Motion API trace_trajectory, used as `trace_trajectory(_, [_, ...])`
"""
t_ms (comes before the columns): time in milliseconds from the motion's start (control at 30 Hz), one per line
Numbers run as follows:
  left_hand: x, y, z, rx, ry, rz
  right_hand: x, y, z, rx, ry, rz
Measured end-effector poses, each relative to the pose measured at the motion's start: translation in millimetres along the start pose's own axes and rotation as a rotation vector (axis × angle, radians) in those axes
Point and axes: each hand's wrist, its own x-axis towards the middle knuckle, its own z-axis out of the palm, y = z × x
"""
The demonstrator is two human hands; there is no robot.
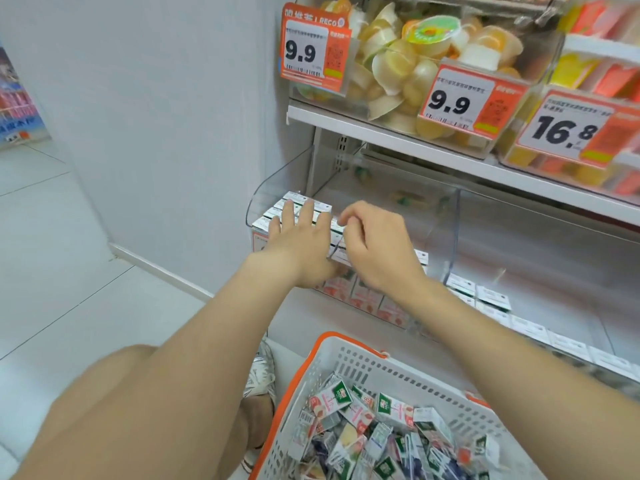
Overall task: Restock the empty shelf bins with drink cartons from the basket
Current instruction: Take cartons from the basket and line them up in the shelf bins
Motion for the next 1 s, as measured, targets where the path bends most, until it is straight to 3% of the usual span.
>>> trace_trajectory(100, [-24,21,8,0.036,0.327,0.205,-61,-4,-30,-0.002,-0.065,-0.013])
trace_trajectory(133, [-31,27,12,0.020,0.355,0.266,-80,1,-35,-0.052,-0.136,0.013])
trace_trajectory(200, [-45,38,25,-0.032,0.205,0.329,-110,15,-39,-0.188,-0.398,0.063])
trace_trajectory(300, [-57,56,59,0.016,-0.229,0.318,-141,40,-36,-0.317,-0.987,0.075])
trace_trajectory(367, [-58,65,90,0.073,-0.424,0.308,-156,54,-36,-0.376,-1.224,0.128])
trace_trajectory(500, [-53,70,157,0.181,-0.541,0.214,-178,83,-29,-0.501,-1.204,0.189])
trace_trajectory(767, [-44,62,270,0.196,-0.452,0.058,-230,119,9,-0.463,-1.286,0.282])
trace_trajectory(1000, [-26,63,320,0.188,-0.477,0.141,-261,138,31,-0.470,-1.387,0.253])
